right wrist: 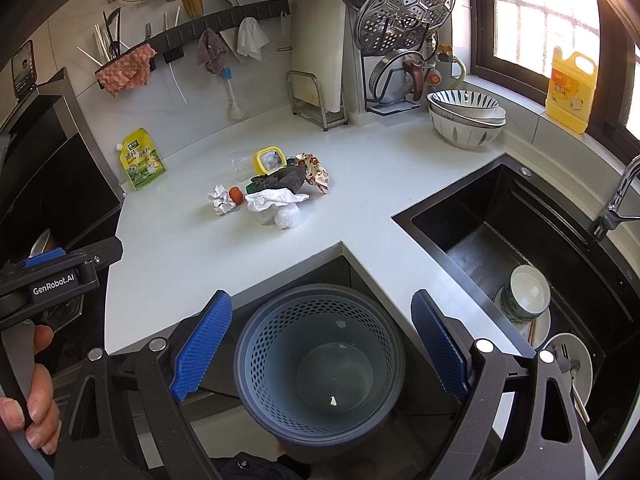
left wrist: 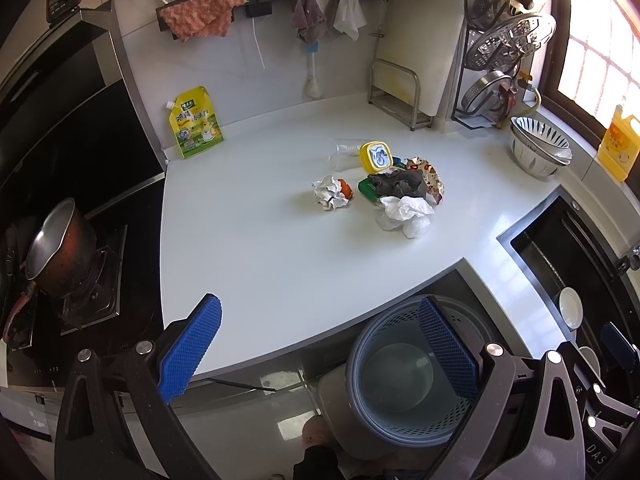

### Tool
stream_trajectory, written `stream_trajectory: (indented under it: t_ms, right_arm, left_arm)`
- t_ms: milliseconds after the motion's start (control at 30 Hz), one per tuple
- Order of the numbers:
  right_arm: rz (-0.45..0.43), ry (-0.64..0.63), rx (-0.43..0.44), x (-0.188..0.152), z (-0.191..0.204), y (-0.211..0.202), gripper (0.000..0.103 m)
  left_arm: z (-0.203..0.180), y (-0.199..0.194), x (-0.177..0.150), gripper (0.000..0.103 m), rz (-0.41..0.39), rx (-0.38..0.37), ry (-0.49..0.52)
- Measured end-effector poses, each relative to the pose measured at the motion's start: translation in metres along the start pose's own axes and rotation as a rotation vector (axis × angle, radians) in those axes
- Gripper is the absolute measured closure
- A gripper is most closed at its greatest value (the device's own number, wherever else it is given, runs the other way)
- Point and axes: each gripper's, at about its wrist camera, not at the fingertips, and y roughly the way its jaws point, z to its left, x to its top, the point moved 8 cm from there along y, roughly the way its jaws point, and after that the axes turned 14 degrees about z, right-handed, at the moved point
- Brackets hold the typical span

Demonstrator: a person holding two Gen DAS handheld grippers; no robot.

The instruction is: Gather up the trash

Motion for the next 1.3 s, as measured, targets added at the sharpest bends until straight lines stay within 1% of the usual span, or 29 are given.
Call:
stream_trajectory:
  t_ms: [200,500,733,933,1133,1300]
  right_arm:
    - [0.011,0.001,0.012,0.0,0.006,0.006,0.016]
    - [0.053,-0.02,0.022,0.011,0.024,0.034,0.016]
    - [0.053,-0.033,0.019,0.036,0.037,0.058,0.016]
    - [0.064,-0.016,0.012,0.055,0.035,0.086,0.016]
    - [0.082,0.021,0.006,0.073,0.03,0.12,0.016]
    - [0.099,0.021,0.01,0.09,0.035,0.151,0.016]
  left_arm:
    - [0.005,0.005,0.0,0.006,0.007,0.003,-0.002]
    - [0.022,0.028,0.008,0.006,0.034,0.009,-0.005]
    - [0.039,0.05,0.031,0.006,0.033,0.01,-0.02]
    - [0.056,0.075,0.054,0.006,0.028,0.015,-0.029]
    - [0.058,0.108,0.076,0.006,0.041,0.01,-0.012]
    - [0.055,0.138,0.095,0.006,0.044,-0.017,0.004]
